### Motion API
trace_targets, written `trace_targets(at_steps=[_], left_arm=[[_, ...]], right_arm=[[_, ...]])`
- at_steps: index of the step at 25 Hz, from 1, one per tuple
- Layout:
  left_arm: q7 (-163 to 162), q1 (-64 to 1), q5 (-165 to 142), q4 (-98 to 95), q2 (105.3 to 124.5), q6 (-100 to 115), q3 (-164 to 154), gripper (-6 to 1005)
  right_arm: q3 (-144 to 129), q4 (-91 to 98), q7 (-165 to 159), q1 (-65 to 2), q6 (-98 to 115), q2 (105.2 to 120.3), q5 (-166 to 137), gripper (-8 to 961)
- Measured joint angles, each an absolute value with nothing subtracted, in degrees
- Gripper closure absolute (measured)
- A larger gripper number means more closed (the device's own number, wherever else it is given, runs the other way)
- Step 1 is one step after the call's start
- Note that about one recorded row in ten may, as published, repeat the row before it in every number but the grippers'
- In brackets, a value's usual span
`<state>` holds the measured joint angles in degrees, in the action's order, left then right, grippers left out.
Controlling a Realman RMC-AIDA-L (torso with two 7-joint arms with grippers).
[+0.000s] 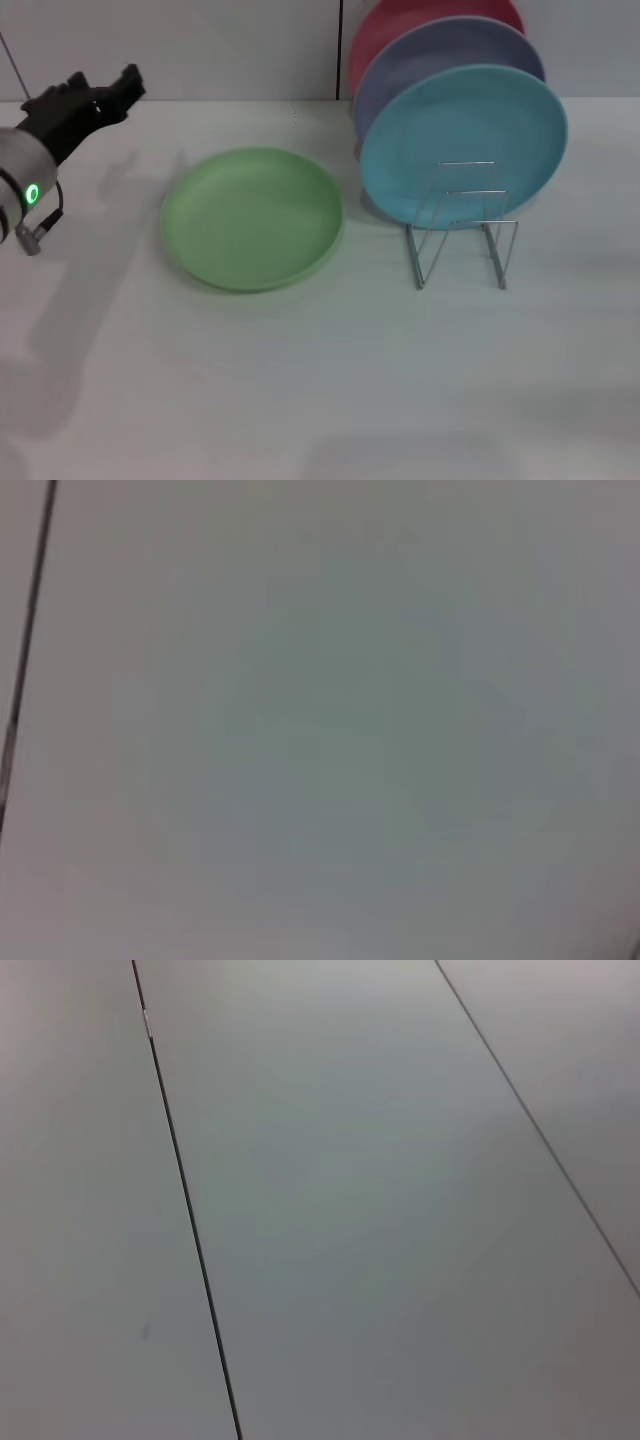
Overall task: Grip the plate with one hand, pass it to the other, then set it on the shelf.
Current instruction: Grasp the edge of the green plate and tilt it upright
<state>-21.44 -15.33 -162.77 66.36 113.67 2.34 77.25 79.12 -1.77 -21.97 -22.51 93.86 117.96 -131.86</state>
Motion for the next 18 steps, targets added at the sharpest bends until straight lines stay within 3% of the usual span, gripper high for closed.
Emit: trace_targets(at_steps=[6, 8, 10, 12, 18], left_arm=[[-17.11, -15.78, -162.26, 75.45, 114.06, -15.79, 80.08, 303], [-10.78, -16.75, -161.73, 78.90, 116.24, -25.30, 83.04, 303], [-10.78, -16.75, -161.73, 78.90, 116.24, -25.30, 83.04, 303], [-5.48, -18.26, -159.12, 79.51, 117.75, -31.82, 86.19, 303], [-0.04, -21.26, -152.82, 78.41, 117.96, -40.45, 89.82, 303]], right_arm=[[78.99, -1.75, -21.97, -22.58, 93.63, 117.95, -131.94, 327], [79.00, -1.75, -21.96, -22.59, 93.57, 117.94, -132.00, 327], [79.01, -1.76, -21.97, -22.58, 93.54, 117.95, -132.02, 327], [79.01, -1.75, -21.97, -22.57, 93.54, 117.95, -132.05, 327], [79.01, -1.77, -21.97, -22.59, 93.51, 117.94, -132.18, 327]])
